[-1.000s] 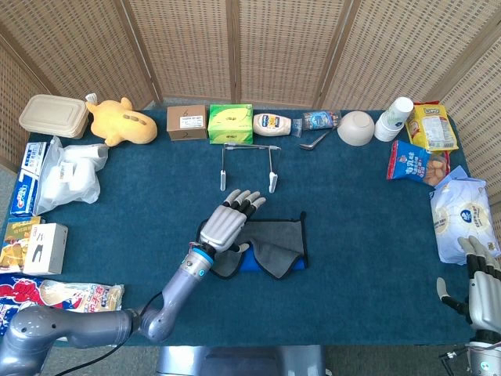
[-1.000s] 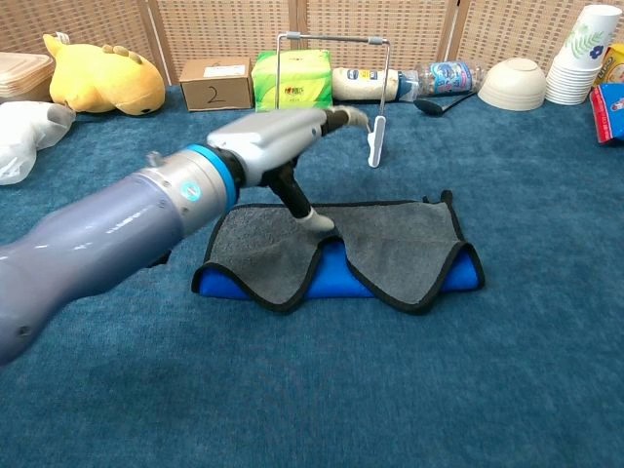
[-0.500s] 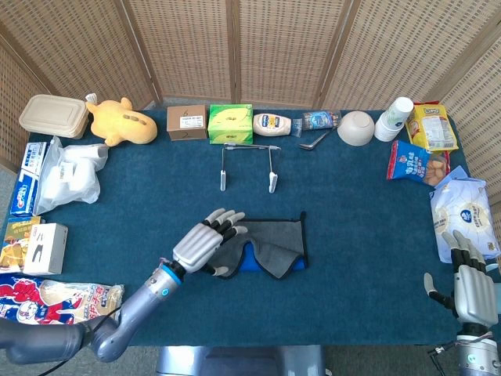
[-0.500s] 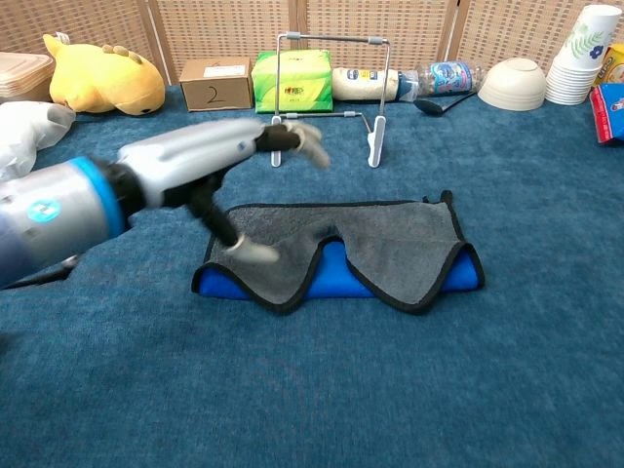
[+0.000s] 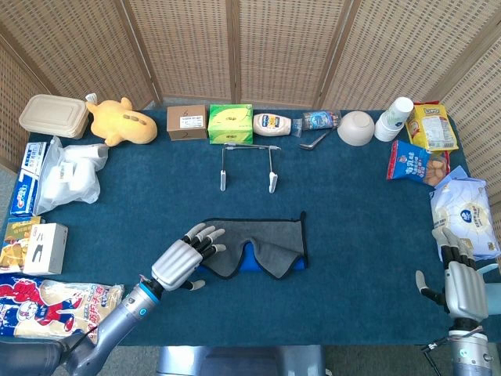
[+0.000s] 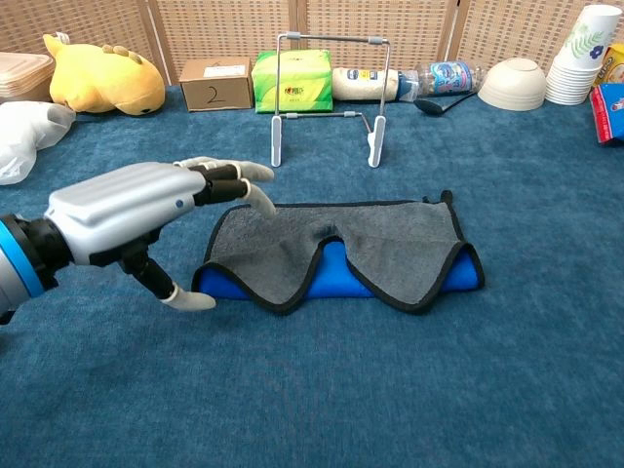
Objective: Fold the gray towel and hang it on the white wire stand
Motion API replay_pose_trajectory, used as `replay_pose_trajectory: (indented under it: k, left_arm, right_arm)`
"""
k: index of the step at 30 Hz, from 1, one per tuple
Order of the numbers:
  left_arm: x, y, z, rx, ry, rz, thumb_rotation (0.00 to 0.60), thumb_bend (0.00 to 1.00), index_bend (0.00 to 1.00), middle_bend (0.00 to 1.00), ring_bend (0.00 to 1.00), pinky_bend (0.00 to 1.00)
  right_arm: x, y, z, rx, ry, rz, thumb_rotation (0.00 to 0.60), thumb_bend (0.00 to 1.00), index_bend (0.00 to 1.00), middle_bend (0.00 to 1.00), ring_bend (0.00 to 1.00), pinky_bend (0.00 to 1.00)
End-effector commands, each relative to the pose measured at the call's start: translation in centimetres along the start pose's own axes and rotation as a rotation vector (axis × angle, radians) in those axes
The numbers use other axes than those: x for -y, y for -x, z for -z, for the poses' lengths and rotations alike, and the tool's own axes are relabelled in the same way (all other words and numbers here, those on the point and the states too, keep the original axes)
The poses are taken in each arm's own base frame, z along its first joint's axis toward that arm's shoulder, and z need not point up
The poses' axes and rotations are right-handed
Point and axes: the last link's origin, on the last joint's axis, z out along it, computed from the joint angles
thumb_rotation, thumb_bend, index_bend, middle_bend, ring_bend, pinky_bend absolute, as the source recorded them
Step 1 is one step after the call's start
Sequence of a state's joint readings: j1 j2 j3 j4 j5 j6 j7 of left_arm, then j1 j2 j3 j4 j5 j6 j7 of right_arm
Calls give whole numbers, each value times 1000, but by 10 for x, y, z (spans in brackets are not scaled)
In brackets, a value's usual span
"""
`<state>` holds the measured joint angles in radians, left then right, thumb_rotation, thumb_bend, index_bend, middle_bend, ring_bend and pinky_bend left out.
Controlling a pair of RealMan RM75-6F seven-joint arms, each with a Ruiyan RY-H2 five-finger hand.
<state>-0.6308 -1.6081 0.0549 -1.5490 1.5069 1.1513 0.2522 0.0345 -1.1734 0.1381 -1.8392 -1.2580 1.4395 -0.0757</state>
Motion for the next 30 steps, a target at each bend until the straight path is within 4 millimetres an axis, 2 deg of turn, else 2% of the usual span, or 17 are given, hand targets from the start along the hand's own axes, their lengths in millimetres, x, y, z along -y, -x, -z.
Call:
replay_pose_trajectory:
  k: [1,20,30]
  left_arm:
    - [-3,5,-2,-9,2,-21,600,121,225,65,0,0]
    - [-18,25,-40,-71,-6,-85,600,136,253,91,0,0]
    - [-21,28,-49,-101,3,-56,600,278,331,144,0,0]
  right_arm:
    - [-1,0,0,0,2,-1,600,388,28,0,0,0]
    - [-15,-6,5,-18,38,-17,600,389,28,0,0,0]
    - [-19,-9,7,-29,45,-21,600,388,28,0,0,0]
